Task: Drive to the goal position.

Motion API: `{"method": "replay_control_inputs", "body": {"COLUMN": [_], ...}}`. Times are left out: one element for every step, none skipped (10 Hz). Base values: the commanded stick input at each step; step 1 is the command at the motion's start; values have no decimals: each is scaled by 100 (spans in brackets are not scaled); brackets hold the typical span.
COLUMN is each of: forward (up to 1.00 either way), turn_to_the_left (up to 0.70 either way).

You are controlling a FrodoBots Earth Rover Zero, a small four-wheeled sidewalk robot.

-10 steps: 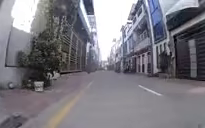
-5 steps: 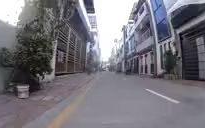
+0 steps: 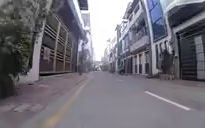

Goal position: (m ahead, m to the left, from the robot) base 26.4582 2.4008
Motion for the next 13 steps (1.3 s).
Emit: {"method": "replay_control_inputs", "body": {"forward": [100, 100, 100, 100, 100, 100, 100, 100, 100, 100, 100, 100, 100], "turn_to_the_left": [-27, -27, -27, -27, -27, 0, 0, 0, 0, 0, 0, 0, 0]}}
